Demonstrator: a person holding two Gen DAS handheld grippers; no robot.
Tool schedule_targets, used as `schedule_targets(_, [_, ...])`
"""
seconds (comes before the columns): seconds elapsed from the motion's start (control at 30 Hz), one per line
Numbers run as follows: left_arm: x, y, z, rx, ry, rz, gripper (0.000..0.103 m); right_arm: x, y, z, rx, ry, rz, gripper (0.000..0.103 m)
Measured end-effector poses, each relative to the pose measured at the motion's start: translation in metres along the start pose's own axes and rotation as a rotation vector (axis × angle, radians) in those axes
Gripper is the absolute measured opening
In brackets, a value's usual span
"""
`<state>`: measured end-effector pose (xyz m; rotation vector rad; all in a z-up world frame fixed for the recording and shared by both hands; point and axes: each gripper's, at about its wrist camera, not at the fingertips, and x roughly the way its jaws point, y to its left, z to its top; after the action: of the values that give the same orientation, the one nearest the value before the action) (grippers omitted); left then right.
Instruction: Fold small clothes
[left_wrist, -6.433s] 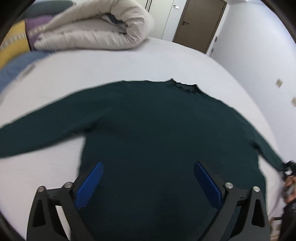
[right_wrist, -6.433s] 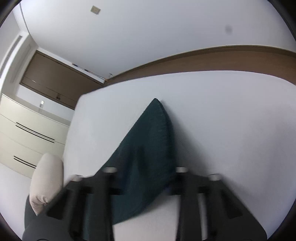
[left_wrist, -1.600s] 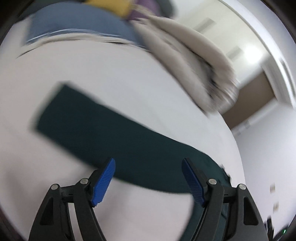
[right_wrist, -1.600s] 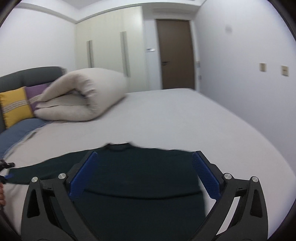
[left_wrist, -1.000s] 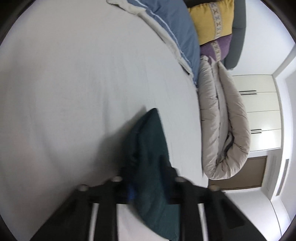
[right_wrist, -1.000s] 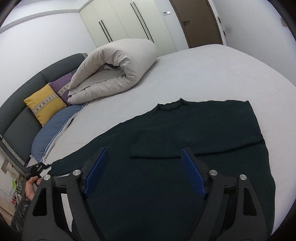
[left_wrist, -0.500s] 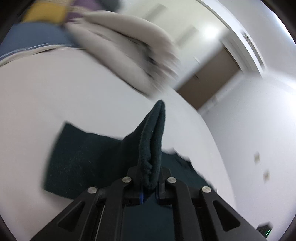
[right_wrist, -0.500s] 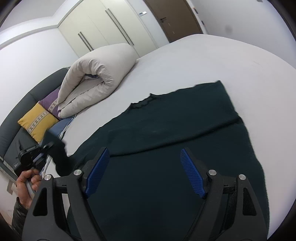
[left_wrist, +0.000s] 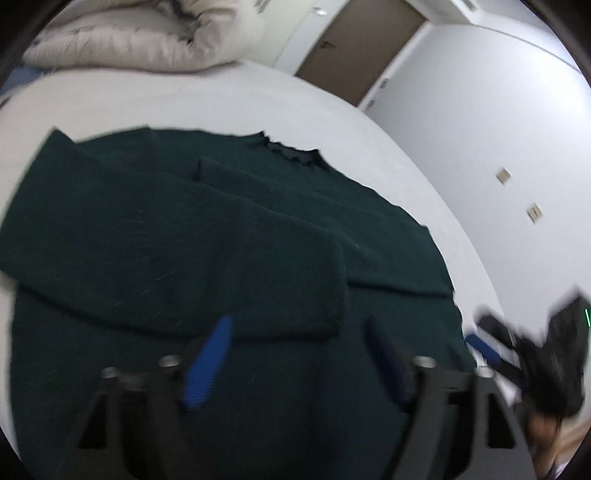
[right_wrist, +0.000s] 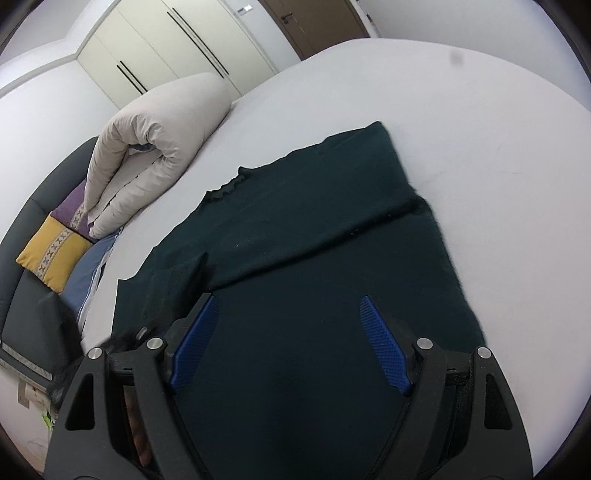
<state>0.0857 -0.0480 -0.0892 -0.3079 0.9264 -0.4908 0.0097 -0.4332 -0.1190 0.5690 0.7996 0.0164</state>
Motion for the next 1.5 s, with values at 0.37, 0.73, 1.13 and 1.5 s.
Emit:
schedule_targets(0.37, [-0.08, 0.072, -0.011, -0.078, -0.115, 0.025, 0.071, 0.107, 0.088, 0.02, -0.158, 0.213, 0.024, 0.074])
schedule_targets(0.73, [-0.099, 0.136, 0.022, -0.21, -0.21, 0.14, 0.071, 0.132, 0.135, 0.018, -0.343, 0.216, -0.094, 0.006])
schedule_targets(1.13, [-0.094, 0.164, 0.046, -0.259, -0.219, 0.174, 0.071, 0.088, 0.14, 0.079, -0.413, 0.055, -0.106, 0.006])
schedule_targets(1.5, [-0.044, 0.166, 0.079, -0.2, -0.139, 0.265, 0.073, 0.129, 0.048, 0.088, -0.285, 0.089, -0.164, 0.005])
